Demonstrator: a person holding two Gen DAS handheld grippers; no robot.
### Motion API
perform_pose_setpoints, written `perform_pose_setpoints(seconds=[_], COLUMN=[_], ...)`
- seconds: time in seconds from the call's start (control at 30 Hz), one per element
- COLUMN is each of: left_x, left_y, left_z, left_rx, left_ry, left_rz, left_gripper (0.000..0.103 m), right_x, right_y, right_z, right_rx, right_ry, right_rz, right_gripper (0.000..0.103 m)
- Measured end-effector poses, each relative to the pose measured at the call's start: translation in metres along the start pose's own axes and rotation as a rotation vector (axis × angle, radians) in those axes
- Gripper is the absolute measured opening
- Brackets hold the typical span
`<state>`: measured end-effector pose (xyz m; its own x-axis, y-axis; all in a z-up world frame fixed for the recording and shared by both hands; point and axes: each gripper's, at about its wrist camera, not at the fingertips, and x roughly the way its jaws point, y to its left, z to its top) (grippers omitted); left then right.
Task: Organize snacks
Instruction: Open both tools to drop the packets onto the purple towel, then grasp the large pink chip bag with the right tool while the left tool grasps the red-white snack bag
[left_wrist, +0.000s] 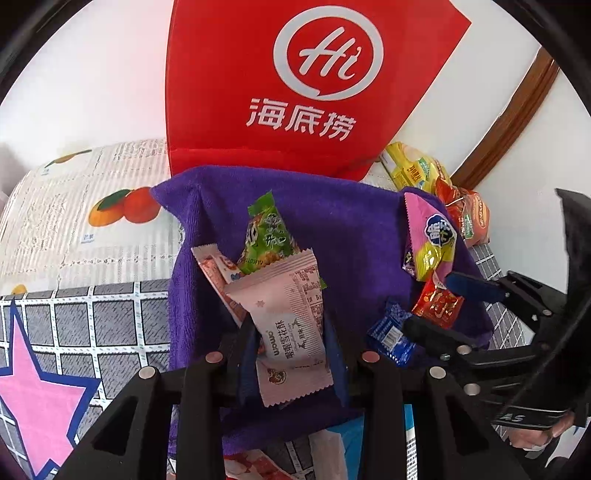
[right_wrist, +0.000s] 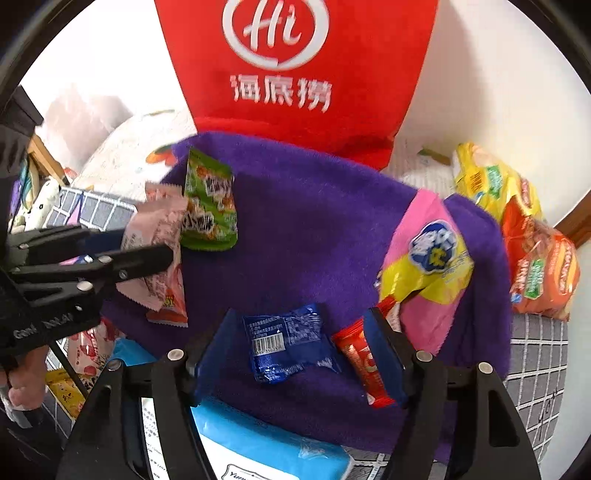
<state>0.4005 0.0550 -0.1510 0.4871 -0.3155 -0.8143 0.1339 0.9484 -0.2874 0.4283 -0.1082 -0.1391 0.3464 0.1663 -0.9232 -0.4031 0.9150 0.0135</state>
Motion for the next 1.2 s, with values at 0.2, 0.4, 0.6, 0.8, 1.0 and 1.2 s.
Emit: perform_pose_setpoints(seconds=[0.2,0.4,0.6,0.8,1.0,1.2], left_x=[-0.010,-0.034,-0.075,-0.108,-0.134,-0.153], left_y=[-0.004,-0.008,-0.011,0.002,0.017,0.027], left_z=[0.003,0.004,0.000,-0.031,-0.067,-0.103], left_rx=[0.001,-0.001,-0.003,-0.019,-0.046,-0.064], left_ry=[-0.021,-0.063,-0.124,-0.122,-0.129,-0.126], left_rz=[-0.007,0.002,0.046,0.061,0.078,0.081], left_gripper=[0.051,0.051,0.051,0.054,0.058,0.058], right_x=[-0.033,-0.060,-0.087,-0.096,-0.085,-0.079], right_y=[-0.003,-0.006,0.000,0.023,0.055,0.083], right_z=[0.001,-0.014,-0.049,-0.087,-0.125,-0.161], right_rx=[0.015,0.058,0.113,0.138,0.095,0.077], right_ry=[-0.085,-0.109,-0.112,-0.103,-0.082,-0.067], right_rz=[-0.021,-0.021,0.001,0.046,0.190,0.232], right_gripper=[0.071,0.071,0.071,0.071,0.079,0.082])
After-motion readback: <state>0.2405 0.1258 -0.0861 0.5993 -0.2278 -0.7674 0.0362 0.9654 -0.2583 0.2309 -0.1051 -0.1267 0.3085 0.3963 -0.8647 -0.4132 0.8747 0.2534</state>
